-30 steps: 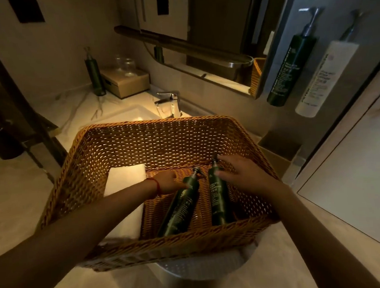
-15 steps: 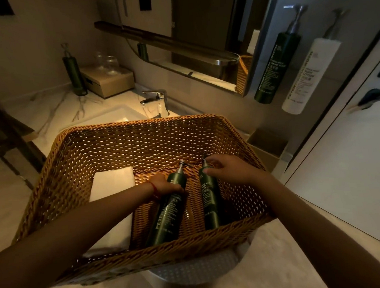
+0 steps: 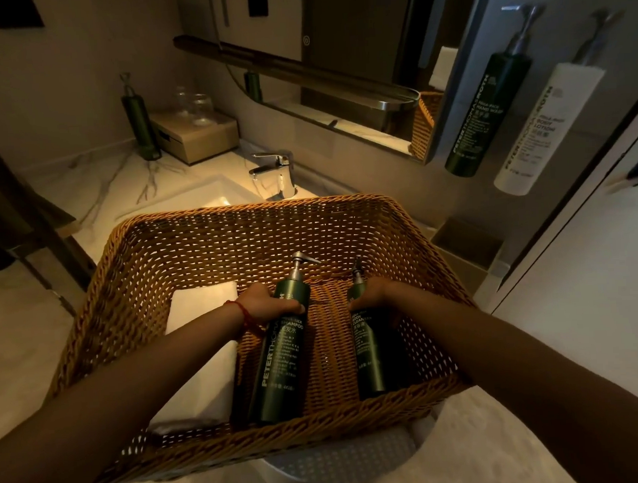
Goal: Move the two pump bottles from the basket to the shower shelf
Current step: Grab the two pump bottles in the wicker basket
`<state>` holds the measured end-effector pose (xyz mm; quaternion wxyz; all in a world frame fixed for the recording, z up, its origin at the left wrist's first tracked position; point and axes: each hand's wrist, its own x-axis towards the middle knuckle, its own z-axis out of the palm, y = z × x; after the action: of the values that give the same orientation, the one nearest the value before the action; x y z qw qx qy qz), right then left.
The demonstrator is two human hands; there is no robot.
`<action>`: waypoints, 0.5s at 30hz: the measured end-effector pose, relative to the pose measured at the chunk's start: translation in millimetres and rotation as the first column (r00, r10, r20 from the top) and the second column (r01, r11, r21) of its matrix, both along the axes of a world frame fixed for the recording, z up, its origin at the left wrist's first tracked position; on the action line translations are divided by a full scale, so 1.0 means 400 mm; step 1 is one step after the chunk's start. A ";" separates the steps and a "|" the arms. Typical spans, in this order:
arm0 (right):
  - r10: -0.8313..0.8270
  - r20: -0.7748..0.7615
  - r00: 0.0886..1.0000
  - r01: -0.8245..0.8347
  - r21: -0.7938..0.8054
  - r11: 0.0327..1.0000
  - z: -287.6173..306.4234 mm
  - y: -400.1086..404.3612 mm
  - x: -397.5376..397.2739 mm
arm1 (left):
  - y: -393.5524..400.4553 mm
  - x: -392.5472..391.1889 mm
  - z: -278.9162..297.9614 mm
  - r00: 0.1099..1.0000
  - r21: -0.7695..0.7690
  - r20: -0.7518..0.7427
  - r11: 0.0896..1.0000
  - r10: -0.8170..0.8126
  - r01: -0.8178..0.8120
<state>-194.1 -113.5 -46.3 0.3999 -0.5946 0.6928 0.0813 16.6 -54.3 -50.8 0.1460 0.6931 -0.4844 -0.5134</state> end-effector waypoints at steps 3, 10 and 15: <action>-0.058 0.050 0.997 0.056 0.032 0.998 -0.014 0.003 -0.002 | -0.004 0.004 0.000 1.000 0.001 -0.025 1.000 0.019 -0.019; 0.001 0.176 0.984 0.003 -0.024 1.000 0.036 -0.008 0.004 | -0.005 0.015 0.025 0.998 -0.030 -0.036 0.998 0.045 -0.046; 0.030 0.398 0.917 -0.006 -0.063 0.998 0.124 0.003 -0.001 | -0.001 0.019 0.069 0.993 -0.099 -0.084 0.991 0.084 -0.092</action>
<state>-194.4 -112.4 3.1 0.5137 -0.6169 0.5935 -0.0586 24.3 -54.5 -23.2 0.2232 0.6843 -0.4728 -0.5083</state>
